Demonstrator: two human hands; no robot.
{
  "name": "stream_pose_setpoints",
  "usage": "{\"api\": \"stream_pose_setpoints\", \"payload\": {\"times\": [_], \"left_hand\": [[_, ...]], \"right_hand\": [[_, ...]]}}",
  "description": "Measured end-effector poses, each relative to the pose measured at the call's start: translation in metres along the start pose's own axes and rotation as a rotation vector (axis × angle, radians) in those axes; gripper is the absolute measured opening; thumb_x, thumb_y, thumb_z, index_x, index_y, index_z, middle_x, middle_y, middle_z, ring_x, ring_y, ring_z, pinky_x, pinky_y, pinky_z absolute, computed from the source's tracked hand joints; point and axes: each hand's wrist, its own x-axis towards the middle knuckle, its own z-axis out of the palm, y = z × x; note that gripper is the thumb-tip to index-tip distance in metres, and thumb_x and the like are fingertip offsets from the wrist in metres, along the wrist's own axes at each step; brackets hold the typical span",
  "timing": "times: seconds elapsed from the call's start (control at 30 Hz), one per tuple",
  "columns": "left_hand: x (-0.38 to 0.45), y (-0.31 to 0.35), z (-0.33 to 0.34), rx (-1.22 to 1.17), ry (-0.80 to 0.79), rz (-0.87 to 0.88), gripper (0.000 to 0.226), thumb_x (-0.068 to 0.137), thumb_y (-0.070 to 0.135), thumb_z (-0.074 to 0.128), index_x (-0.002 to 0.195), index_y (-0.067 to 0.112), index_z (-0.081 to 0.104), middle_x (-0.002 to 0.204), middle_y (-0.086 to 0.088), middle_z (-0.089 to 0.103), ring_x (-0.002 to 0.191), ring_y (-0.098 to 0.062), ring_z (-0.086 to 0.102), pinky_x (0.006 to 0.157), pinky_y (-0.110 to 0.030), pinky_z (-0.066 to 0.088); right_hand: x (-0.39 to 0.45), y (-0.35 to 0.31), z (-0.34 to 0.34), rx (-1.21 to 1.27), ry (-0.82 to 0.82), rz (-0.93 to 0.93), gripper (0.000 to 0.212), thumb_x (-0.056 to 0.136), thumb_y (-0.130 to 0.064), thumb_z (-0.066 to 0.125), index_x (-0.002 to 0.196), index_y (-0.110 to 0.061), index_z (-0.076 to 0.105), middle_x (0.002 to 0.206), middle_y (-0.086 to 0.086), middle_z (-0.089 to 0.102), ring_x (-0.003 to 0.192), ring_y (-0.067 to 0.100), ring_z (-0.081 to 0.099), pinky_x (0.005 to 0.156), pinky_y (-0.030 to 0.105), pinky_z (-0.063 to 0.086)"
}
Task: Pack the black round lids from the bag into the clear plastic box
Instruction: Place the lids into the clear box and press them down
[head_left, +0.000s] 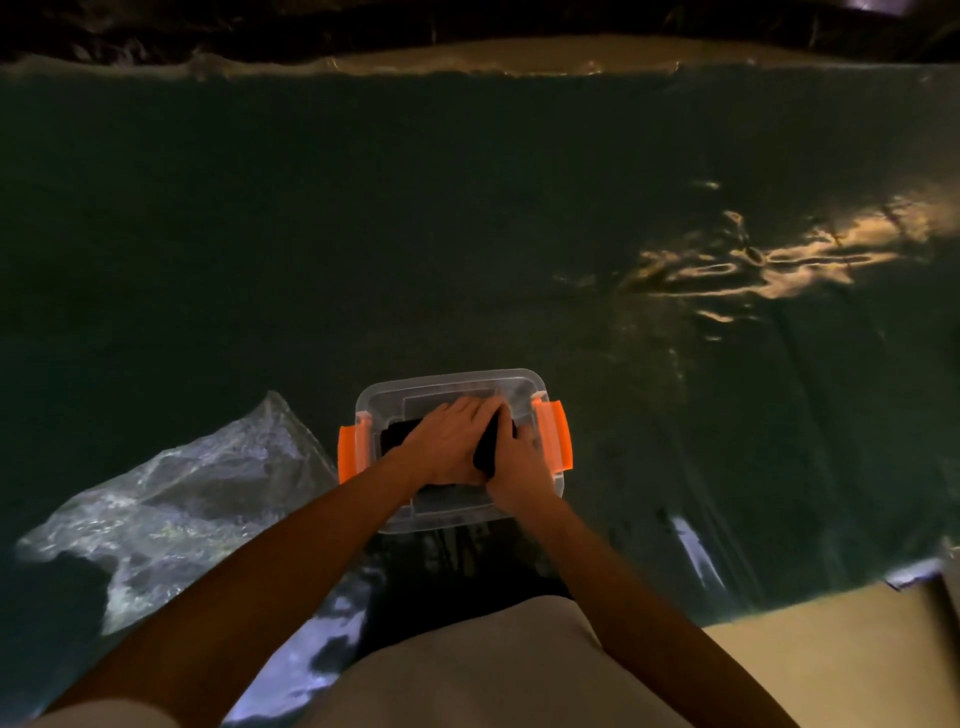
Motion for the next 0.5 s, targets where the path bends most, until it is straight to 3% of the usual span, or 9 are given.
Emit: {"api": "stream_pose_setpoints", "payload": {"times": [0.13, 0.33, 0.43, 0.5], "left_hand": [[0.0076, -0.0003, -0.0017, 0.011, -0.039, 0.015, 0.086, 0.062, 0.052, 0.074, 0.132, 0.025, 0.032, 0.139, -0.004, 0.042, 0.129, -0.022, 0.037, 0.107, -0.044, 0.035], [0.0053, -0.0038, 0.0013, -0.027, -0.03, -0.04, 0.074, 0.063, 0.059, 0.069, 0.122, 0.025, 0.041, 0.128, -0.002, 0.053, 0.117, -0.02, 0.049, 0.099, -0.038, 0.04], [0.0074, -0.0021, -0.0022, -0.023, -0.098, -0.142, 0.066, 0.07, 0.055, 0.066, 0.123, 0.023, 0.043, 0.127, -0.004, 0.055, 0.115, -0.022, 0.052, 0.1, -0.04, 0.04], [0.0049, -0.003, -0.0012, -0.04, -0.06, -0.105, 0.074, 0.067, 0.054, 0.069, 0.127, 0.02, 0.04, 0.13, -0.007, 0.053, 0.117, -0.026, 0.05, 0.1, -0.043, 0.039]], "right_hand": [[-0.0027, 0.0017, 0.0039, -0.039, 0.086, 0.01, 0.081, 0.086, -0.012, 0.058, 0.148, -0.019, 0.007, 0.141, 0.017, 0.041, 0.12, 0.03, 0.051, 0.094, 0.041, 0.051], [-0.0039, 0.0008, 0.0037, -0.066, 0.188, 0.03, 0.069, 0.083, -0.017, 0.063, 0.14, -0.015, 0.025, 0.139, 0.016, 0.041, 0.114, 0.031, 0.054, 0.085, 0.04, 0.053], [-0.0059, 0.0002, 0.0036, -0.074, 0.169, 0.043, 0.07, 0.085, -0.017, 0.061, 0.142, -0.014, 0.021, 0.145, 0.017, 0.035, 0.123, 0.033, 0.048, 0.092, 0.041, 0.049], [-0.004, 0.0037, 0.0015, -0.08, 0.154, 0.013, 0.073, 0.085, -0.019, 0.06, 0.145, -0.012, 0.018, 0.151, 0.018, 0.024, 0.135, 0.034, 0.033, 0.107, 0.044, 0.038]]}}
